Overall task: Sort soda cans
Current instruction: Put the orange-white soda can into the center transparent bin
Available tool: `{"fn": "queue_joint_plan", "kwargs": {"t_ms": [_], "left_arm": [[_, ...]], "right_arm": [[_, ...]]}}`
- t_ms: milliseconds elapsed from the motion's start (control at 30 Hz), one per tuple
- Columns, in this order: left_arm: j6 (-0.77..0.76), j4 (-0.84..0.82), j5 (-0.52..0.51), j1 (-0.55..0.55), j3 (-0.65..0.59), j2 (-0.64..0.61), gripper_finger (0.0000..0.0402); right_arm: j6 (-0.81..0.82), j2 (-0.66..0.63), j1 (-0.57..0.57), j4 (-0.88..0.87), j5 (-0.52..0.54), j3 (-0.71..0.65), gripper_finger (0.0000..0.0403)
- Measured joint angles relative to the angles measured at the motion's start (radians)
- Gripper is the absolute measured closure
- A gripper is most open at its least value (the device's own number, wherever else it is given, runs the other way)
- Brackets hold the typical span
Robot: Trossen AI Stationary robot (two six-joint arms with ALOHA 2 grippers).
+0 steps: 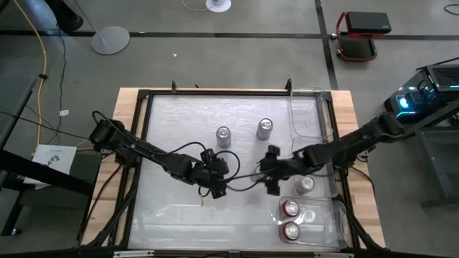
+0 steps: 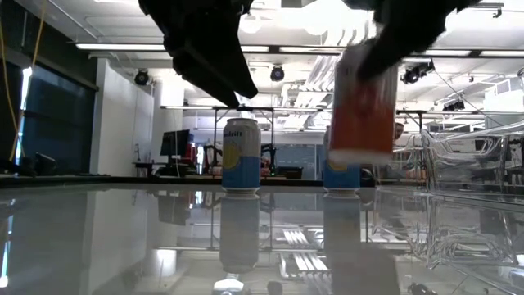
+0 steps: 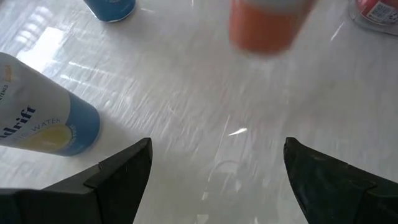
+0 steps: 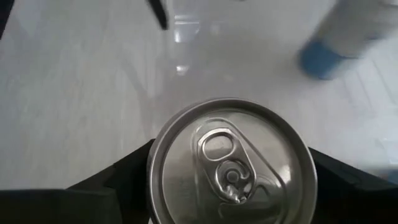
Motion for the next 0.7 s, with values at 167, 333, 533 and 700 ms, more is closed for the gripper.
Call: {"fn": "queue_joint_plan", "kwargs": {"t_ms": [167,333,533,700], "left_arm": [[-0.001,0.006,0.0,0.0,0.0,0.002,0.0061],[0.039,0.06,-0.022,0.0,0.0,0.003,0.0061],[0.104,0.116,-0.031,0.0,0.0,0.003,0.0061],[0.105,0.116,-0.031,0.0,0.0,0.003,0.0061]], "right_arm": [[0.138,-0.19,0.068,-0.393,0.093,0.123,0.0121],[0.477,-0.375,0.204,-0.722,0.16,0.201,0.0121],[0.903,-0.459,0.416,-1.032,0.221,0.158,0.0121],[1.102,-0.479,0.547,-1.147,0.289,0.15,0.0121]]}}
